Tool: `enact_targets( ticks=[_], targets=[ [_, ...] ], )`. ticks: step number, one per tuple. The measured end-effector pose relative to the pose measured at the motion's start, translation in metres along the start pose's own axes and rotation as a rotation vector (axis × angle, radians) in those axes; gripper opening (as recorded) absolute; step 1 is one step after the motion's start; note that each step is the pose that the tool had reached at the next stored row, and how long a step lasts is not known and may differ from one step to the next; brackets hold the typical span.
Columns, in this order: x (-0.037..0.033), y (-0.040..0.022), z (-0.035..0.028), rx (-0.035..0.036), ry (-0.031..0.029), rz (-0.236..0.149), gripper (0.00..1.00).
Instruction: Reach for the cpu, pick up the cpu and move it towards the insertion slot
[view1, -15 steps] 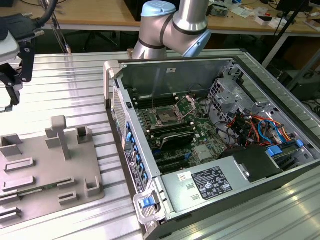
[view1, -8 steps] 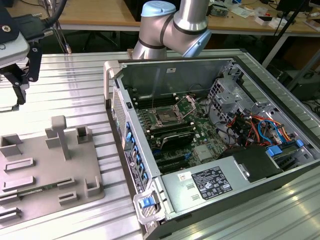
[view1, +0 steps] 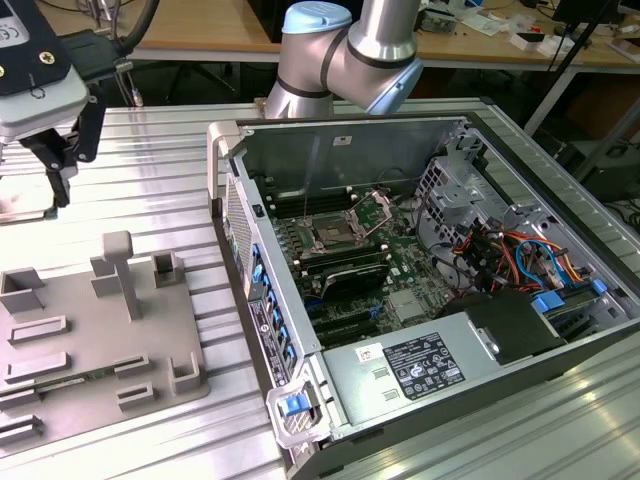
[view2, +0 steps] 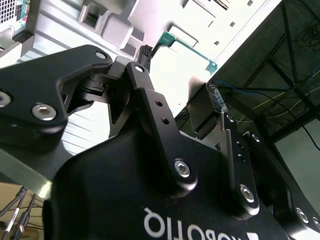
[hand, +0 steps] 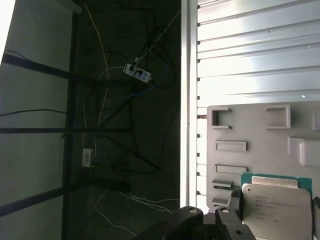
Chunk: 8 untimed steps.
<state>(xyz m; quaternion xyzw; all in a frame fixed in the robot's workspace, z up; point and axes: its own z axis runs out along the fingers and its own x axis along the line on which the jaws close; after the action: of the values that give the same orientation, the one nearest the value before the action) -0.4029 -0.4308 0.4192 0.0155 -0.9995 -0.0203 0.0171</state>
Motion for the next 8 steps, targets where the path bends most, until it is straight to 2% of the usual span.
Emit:
enact_targets(
  ticks=[8],
  targets=[
    [-0.0096, -0.0003, -0.0003, 0.0000, -0.0001, 0.000, 0.55]
  ],
)
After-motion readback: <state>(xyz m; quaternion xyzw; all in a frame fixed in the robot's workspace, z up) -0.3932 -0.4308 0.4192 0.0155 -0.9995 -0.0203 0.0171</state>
